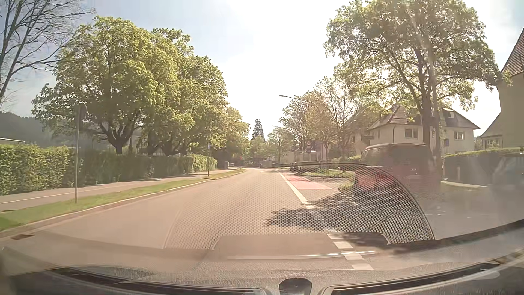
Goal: Follow the waypoints while adhering to traffic rules and regulations
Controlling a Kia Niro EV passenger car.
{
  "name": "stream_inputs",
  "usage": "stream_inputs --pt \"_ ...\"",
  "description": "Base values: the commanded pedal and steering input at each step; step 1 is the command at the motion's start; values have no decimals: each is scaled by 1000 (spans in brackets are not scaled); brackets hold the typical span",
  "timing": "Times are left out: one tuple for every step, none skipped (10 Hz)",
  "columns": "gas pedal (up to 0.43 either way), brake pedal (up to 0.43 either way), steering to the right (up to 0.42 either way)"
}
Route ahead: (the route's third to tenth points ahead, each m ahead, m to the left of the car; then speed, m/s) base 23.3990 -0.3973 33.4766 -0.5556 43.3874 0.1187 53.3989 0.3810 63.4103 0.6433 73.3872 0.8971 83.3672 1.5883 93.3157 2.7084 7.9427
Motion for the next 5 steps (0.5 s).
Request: stream_inputs --pt "8 0 -1" --pt "8 0 -1" --pt "8 0 -1" --pt "8 0 -1" --pt "8 0 -1"
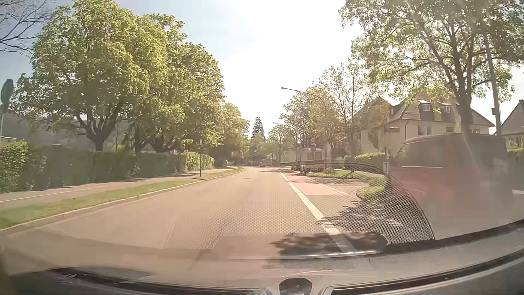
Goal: Follow the waypoints while adhering to traffic rules and regulations
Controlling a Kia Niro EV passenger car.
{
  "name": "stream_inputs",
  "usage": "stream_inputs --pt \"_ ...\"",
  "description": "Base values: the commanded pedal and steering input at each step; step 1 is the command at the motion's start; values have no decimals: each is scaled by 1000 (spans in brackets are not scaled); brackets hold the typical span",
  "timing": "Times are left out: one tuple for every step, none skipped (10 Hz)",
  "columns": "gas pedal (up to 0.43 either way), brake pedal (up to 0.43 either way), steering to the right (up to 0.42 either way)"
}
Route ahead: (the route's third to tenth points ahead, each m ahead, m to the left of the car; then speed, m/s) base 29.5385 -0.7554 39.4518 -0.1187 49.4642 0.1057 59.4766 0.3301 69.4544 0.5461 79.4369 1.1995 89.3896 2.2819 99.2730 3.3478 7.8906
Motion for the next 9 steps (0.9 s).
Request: stream_inputs --pt "8 0 -1" --pt "8 0 0" --pt "20 0 -1" --pt "20 0 0" --pt "39 0 -1" --pt "39 0 0" --pt "39 0 -1" --pt "39 0 0" --pt "39 0 0"
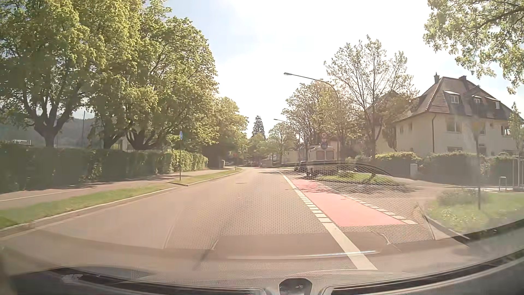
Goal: Follow the waypoints while adhering to traffic rules and regulations
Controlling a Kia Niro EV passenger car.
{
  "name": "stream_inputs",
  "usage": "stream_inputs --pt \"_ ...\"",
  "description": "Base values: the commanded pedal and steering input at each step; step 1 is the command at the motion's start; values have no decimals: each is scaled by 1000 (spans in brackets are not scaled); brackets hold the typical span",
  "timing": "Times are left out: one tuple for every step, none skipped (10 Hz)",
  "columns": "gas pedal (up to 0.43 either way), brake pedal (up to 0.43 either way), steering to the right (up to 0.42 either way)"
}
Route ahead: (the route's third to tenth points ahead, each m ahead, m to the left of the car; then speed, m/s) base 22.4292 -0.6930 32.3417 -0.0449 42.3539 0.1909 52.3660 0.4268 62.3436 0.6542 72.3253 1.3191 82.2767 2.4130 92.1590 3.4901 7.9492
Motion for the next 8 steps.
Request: stream_inputs --pt "39 0 2" --pt "39 0 3" --pt "39 0 3" --pt "39 0 3" --pt "39 0 3" --pt "39 0 3" --pt "39 0 3" --pt "39 0 3"
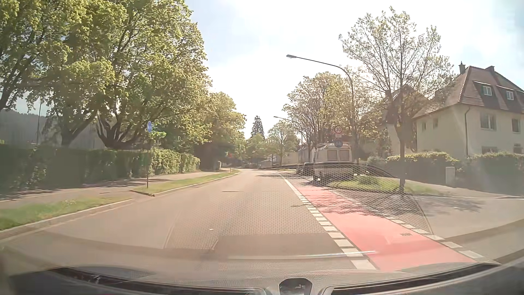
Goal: Follow the waypoints while adhering to traffic rules and regulations
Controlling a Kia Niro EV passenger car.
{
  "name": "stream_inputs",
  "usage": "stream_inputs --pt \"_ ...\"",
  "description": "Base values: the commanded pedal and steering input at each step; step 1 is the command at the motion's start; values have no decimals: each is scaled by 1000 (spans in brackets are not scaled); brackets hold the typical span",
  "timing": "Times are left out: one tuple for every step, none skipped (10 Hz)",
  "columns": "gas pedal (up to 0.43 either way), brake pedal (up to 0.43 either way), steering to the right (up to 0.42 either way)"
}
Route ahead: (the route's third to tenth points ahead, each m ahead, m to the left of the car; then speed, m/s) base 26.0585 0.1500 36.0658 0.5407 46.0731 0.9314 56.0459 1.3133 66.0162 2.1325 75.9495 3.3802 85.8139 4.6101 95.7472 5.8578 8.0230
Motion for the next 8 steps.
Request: stream_inputs --pt "47 0 3" --pt "47 0 3" --pt "47 0 3" --pt "47 0 3" --pt "47 0 3" --pt "47 0 3" --pt "47 0 3" --pt "47 0 3"
